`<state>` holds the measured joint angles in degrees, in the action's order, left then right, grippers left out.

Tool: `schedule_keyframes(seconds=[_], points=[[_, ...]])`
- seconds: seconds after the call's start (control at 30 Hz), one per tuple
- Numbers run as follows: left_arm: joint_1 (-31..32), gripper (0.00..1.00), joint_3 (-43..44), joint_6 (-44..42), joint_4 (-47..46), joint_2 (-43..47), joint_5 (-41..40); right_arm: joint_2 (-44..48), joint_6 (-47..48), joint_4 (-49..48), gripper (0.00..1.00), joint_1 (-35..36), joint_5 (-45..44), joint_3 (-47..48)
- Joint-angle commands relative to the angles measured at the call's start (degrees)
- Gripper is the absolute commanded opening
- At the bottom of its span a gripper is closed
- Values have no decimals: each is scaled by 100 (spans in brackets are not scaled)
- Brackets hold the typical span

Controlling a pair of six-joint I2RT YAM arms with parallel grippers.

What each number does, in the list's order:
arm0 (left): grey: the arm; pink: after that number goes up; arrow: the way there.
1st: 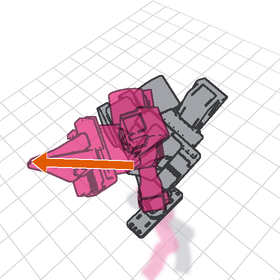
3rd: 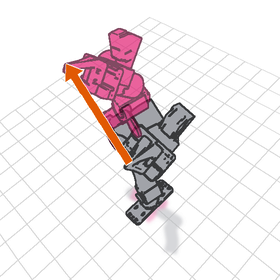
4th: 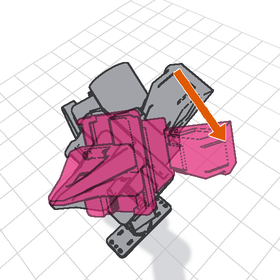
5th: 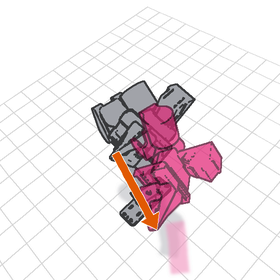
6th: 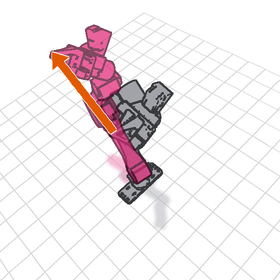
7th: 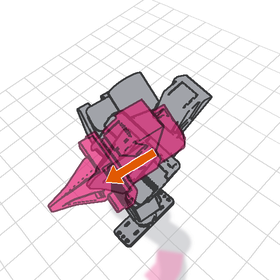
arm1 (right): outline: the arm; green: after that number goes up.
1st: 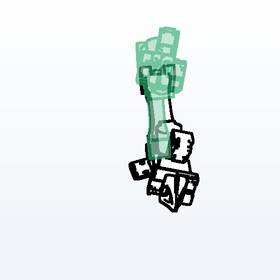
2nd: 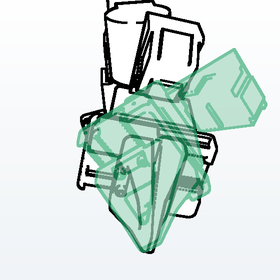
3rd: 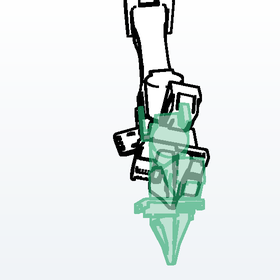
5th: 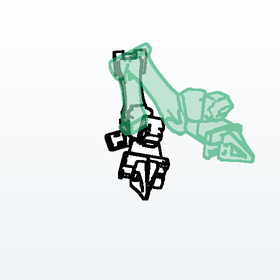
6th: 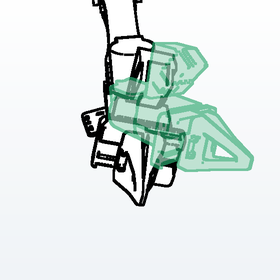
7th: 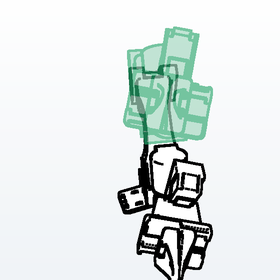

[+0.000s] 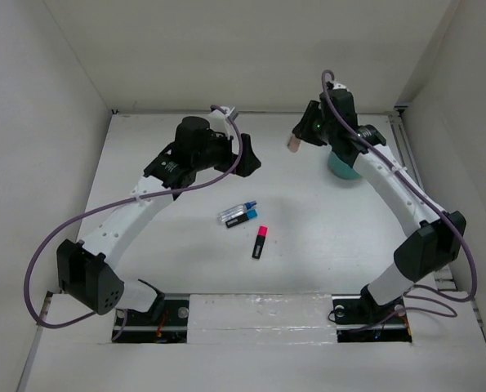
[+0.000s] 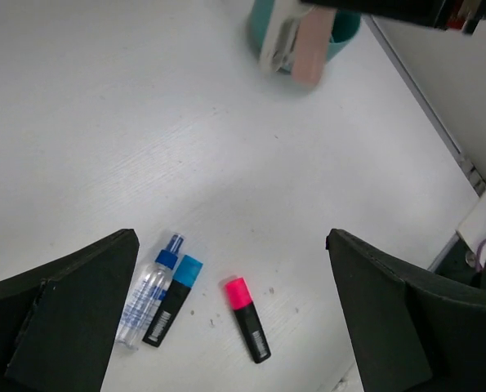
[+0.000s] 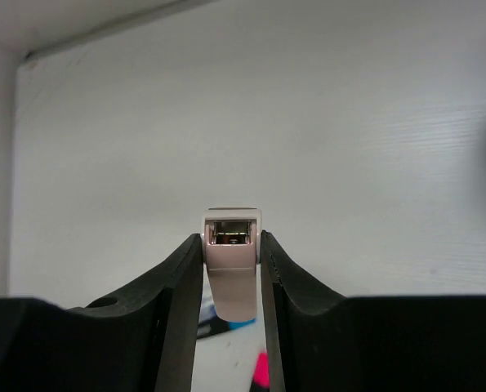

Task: Sort the stationery into containers
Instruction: Pass the stationery from the left arm to the right, then place the stationery into the container

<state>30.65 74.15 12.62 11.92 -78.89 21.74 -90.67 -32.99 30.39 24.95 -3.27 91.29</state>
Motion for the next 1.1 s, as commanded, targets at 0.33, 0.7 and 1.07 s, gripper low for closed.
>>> schedule_keyframes(seconds=[0.33,0.7,1.07], points=[[-68,100,-120,285,4,208,-812,-1540,39,379,0,-860,-3663,1391],[-68,100,-366,285,-102,383,-882,-2279,38,581,0,-1440,-3989,2068],[-68,100,-366,337,-102,331,-583,-2833,276,521,0,-1809,-3795,2491]])
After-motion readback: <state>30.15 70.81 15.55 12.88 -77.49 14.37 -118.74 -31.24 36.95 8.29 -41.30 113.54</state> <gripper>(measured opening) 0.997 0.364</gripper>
